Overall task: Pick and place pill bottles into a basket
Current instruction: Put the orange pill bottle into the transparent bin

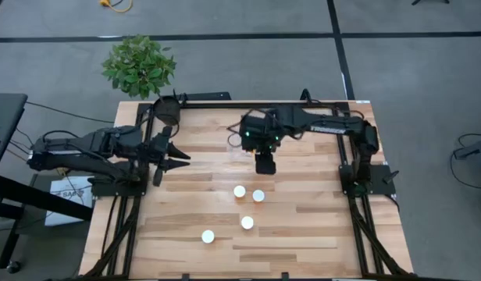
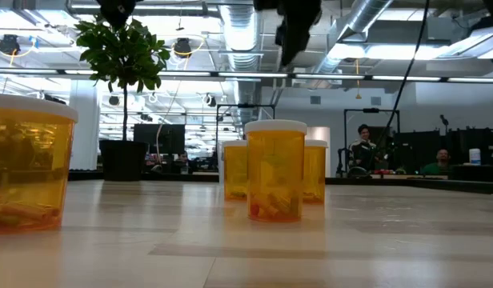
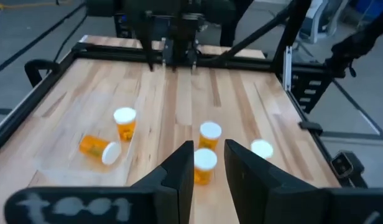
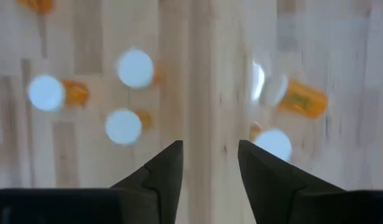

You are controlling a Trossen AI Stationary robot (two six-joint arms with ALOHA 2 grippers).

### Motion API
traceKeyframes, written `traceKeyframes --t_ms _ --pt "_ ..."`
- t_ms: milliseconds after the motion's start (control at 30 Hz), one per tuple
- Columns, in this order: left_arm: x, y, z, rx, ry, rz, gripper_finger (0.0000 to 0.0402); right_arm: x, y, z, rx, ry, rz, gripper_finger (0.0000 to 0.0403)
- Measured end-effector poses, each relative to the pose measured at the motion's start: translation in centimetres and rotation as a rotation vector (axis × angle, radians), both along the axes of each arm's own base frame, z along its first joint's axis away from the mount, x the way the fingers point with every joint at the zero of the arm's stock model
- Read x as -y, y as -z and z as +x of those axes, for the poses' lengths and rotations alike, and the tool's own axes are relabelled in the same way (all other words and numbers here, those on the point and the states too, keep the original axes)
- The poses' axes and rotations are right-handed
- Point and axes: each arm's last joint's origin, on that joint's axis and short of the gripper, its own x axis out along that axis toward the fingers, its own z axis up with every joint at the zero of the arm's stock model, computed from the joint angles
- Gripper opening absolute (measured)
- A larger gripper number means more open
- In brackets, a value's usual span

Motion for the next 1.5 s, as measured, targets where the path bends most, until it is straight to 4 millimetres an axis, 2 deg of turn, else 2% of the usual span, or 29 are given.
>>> traceKeyframes --t_ms 333,467,767,867,933,1033,1167,1333,1500 --pt "0.0 0.7 2.8 -0.023 -0.044 -0.134 0.0077 -3.4 0.1 -0.5 -0.067 0.064 -0.032 0.0122" --pt "0.4 1.2 3.5 -0.062 0.012 -0.164 0.0077 -4.8 0.6 -0.6 -0.113 0.065 -0.027 0.0119" --pt "2.4 0.9 2.5 -0.066 0.249 -0.153 0.0077 -7.1 2.8 0.4 -0.181 0.274 0.023 0.0119" --pt "3.0 0.9 1.9 -0.078 0.288 -0.148 0.0077 -8.3 3.4 1.5 -0.128 0.295 0.038 0.0119" --pt "3.4 0.6 1.8 -0.061 0.314 -0.148 0.0077 -9.4 4.1 1.3 -0.171 0.278 0.027 0.0122" --pt "4.0 0.6 1.4 -0.060 0.350 -0.147 0.0077 -11.0 4.7 1.4 -0.188 0.261 0.044 0.0141" --pt "4.6 0.5 1.3 -0.052 0.366 -0.135 0.0077 -12.6 4.7 1.2 -0.173 0.223 0.029 0.0190" --pt "5.2 0.3 1.2 -0.027 0.380 -0.124 0.0077 -13.1 4.7 1.0 -0.164 0.187 0.001 0.0255" --pt "5.6 0.2 1.1 -0.010 0.377 -0.115 0.0077 -13.2 5.0 1.5 -0.141 0.123 -0.010 0.0277"
